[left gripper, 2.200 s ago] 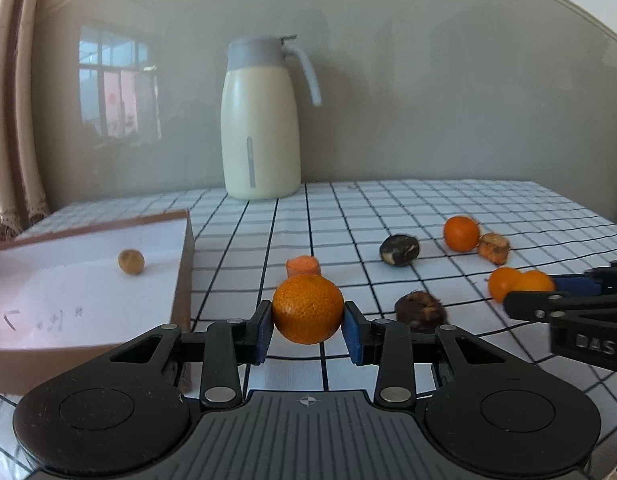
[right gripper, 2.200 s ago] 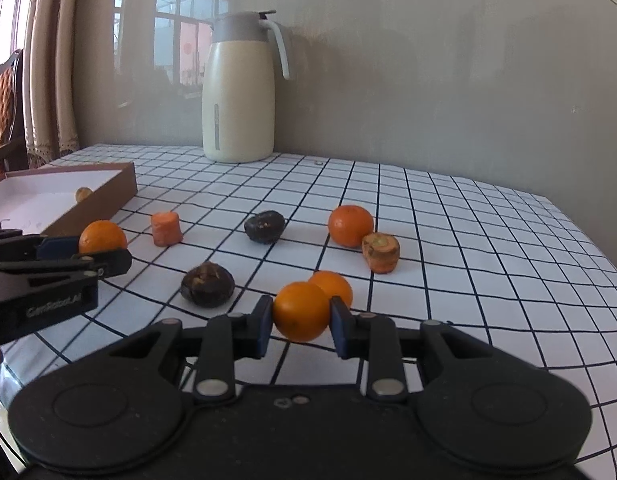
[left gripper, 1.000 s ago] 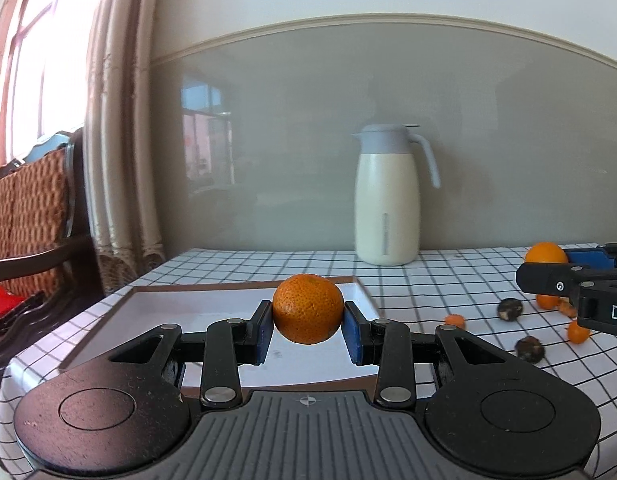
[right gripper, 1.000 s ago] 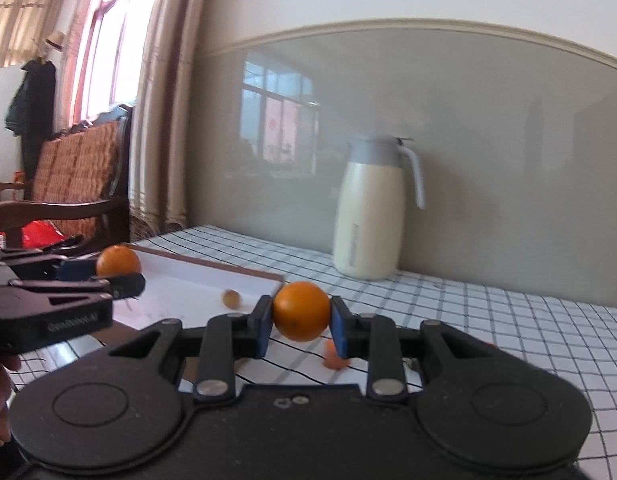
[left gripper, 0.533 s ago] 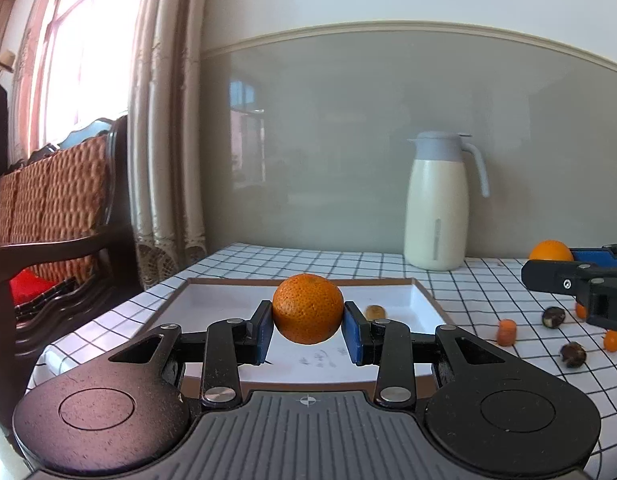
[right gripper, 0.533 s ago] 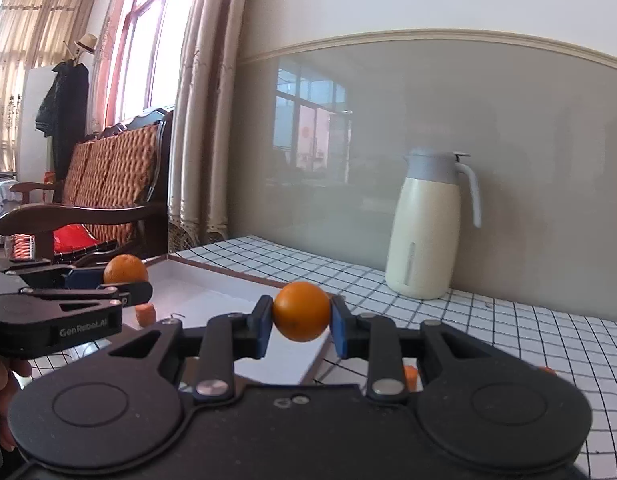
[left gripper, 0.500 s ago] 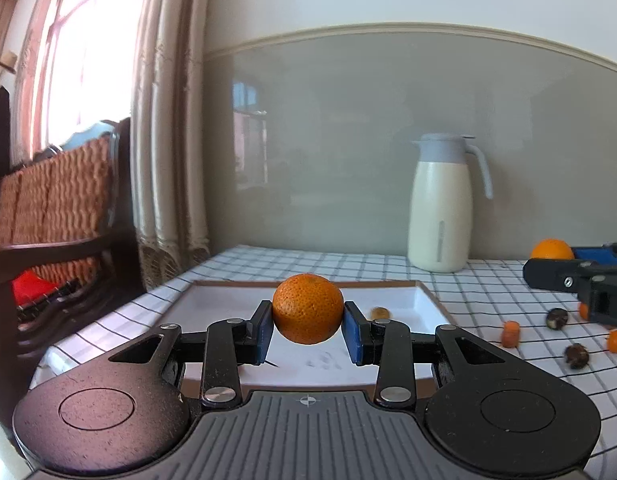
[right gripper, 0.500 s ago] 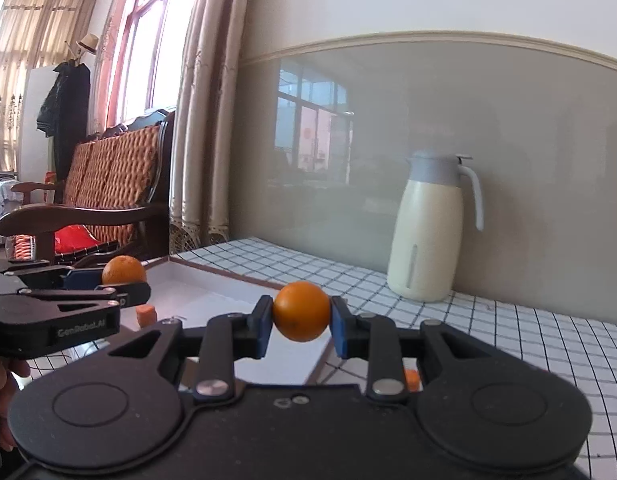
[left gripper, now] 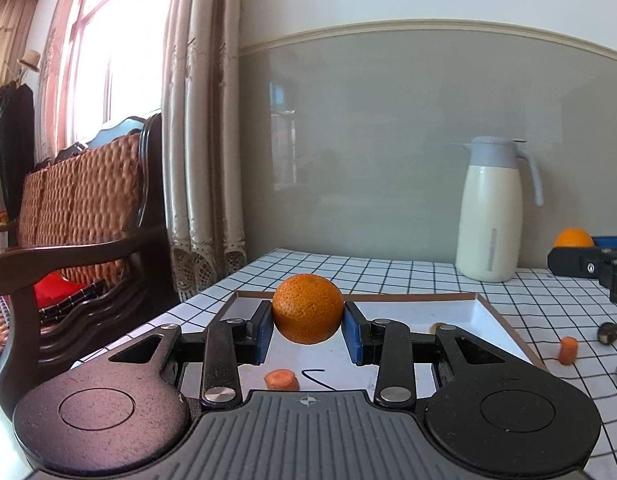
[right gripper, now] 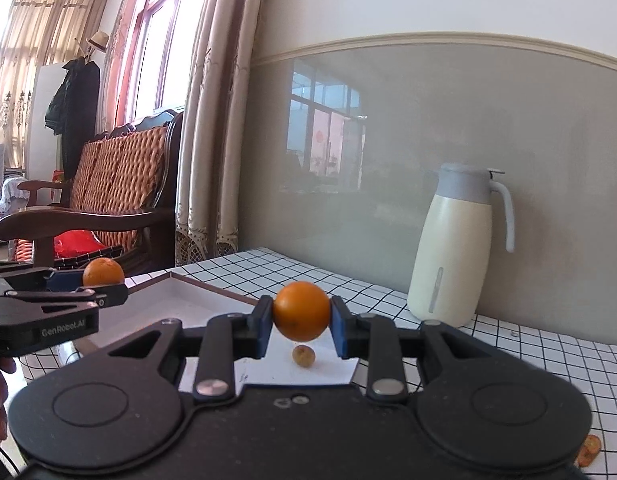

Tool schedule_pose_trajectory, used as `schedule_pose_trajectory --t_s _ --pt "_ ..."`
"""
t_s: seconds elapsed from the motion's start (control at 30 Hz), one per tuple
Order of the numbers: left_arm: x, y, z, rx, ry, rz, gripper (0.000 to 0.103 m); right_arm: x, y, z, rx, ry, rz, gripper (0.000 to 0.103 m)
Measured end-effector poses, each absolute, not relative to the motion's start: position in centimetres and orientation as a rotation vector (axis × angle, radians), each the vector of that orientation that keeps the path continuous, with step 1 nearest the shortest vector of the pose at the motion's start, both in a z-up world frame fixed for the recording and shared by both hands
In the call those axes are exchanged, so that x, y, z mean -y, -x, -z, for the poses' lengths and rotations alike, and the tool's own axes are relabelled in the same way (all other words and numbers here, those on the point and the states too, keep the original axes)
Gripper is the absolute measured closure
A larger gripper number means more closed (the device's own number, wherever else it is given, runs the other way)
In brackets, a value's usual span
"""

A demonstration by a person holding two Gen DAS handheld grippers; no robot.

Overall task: Organize fruits
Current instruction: 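Carry both held oranges over the cardboard box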

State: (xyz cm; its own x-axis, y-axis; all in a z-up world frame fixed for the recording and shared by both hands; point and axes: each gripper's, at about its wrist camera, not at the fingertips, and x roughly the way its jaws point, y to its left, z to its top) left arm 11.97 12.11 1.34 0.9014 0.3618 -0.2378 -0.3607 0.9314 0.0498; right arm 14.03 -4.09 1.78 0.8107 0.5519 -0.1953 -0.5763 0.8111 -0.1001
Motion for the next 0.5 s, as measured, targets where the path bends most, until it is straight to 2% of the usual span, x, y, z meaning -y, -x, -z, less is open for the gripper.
schedule_pose_trajectory --t_s 0.5 --pt "-15.6 -13.5 0.2 -0.300 0.016 -0.453 0.066 2.7 -17.1 -0.8 -0.210 0.145 -0.617 0.081"
